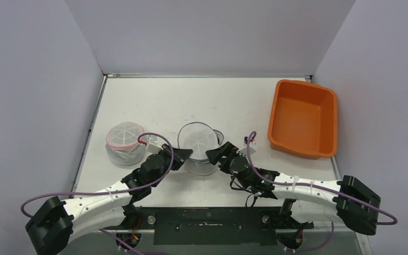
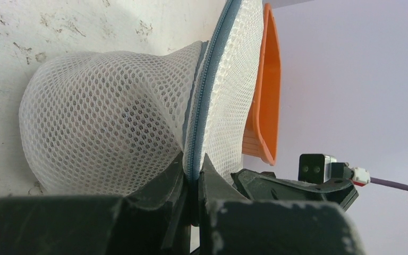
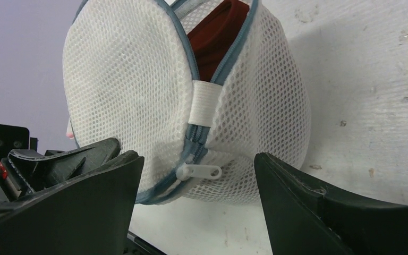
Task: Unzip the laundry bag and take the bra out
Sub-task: Unzip the laundry bag at the center of the board, then open the laundry bag at the center of the board.
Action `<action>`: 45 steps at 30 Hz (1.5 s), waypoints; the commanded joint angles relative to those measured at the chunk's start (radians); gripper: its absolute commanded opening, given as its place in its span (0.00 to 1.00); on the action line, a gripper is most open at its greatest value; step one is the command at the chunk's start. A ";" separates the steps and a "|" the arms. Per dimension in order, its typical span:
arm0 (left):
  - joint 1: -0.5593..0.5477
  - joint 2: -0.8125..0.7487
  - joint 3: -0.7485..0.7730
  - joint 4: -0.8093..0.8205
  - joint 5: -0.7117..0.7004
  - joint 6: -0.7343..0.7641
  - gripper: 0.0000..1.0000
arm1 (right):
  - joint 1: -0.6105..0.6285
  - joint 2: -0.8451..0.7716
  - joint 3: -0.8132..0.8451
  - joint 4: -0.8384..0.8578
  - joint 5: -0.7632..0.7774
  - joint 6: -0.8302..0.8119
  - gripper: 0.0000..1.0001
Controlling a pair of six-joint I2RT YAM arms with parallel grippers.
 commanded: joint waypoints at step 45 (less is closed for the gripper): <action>0.066 -0.612 0.337 -0.833 -0.318 0.444 0.96 | -0.319 0.373 0.554 -0.130 -0.979 -0.783 0.05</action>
